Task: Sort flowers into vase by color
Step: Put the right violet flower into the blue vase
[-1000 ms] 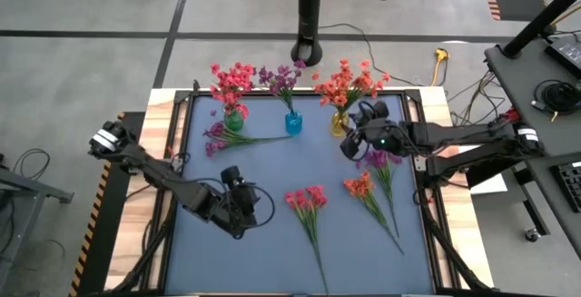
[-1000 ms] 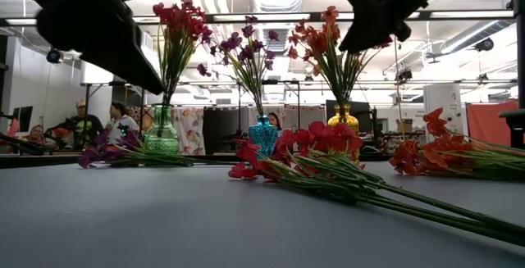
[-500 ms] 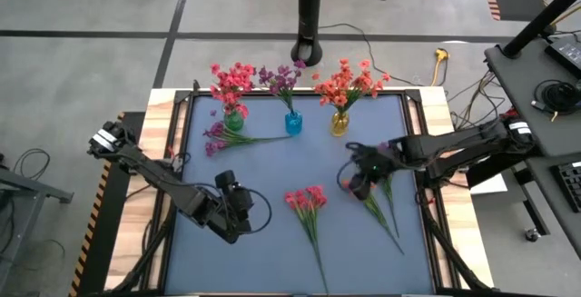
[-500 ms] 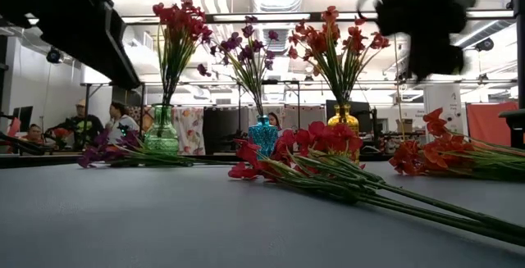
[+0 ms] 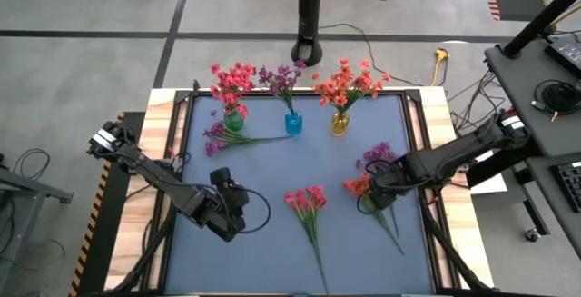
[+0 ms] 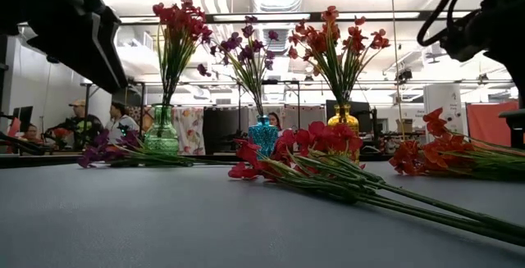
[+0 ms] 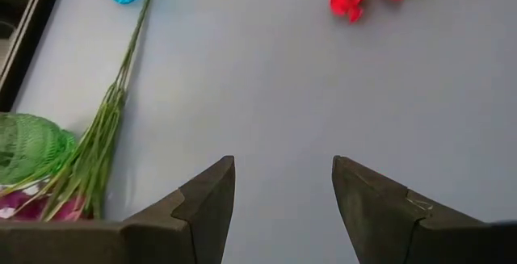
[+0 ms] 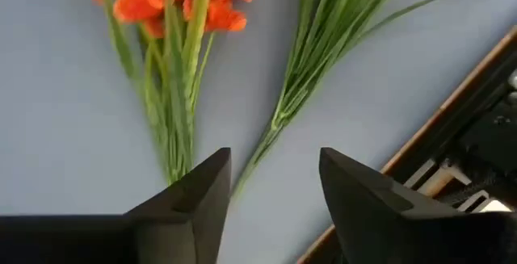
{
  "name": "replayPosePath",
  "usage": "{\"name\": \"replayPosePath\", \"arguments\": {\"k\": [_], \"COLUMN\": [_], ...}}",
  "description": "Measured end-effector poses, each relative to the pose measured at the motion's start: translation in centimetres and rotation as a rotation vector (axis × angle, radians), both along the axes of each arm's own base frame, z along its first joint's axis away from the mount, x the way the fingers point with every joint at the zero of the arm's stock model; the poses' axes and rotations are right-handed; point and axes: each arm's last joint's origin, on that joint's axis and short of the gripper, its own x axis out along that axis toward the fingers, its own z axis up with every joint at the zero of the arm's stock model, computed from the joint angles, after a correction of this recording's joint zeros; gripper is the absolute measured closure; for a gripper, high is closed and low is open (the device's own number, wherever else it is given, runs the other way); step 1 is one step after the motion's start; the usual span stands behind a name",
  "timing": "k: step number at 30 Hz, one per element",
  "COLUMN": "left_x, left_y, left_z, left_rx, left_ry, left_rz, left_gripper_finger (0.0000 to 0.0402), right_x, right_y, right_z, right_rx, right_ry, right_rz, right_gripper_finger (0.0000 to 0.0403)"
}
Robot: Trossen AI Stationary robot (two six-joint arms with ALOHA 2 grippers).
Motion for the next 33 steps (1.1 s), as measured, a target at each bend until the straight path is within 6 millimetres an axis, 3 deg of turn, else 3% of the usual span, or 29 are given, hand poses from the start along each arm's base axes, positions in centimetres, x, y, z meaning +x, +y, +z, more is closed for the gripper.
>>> {"name": "replayPosePath", "arguments": {"k": [7, 12, 27, 33], "left_x": [-0.3, -0.6, -0.7, -0.6], "left_y": [0.4, 0.7, 0.9, 0.9], "left_z": [0.0, 0.1, 0.2, 0.2], "left_rx": [0.075, 0.156, 0.199, 0.205], "left_ry": [0.015, 0.025, 0.013, 0.004], "left_rz": [0.0, 0.006, 0.008, 0.01], "left_gripper_finger": [0.0209, 0.0209, 0.0209, 0.0209], "right_x": [-0.2, 0.5, 2.3, 2.5], "right_y": [0.6, 0.9, 1.4, 1.5], "right_z": [-1.8, -3.6, -7.6, -8.1], "right_rx": [-0.076, -0.1, -0.186, -0.184], "right_ry": [0.067, 0.121, 0.226, 0.225], "right_rz": [-0.074, -0.068, 0.026, 0.037], "right_gripper_finger": [0.0165, 0.0153, 0.0184, 0.0211]}}
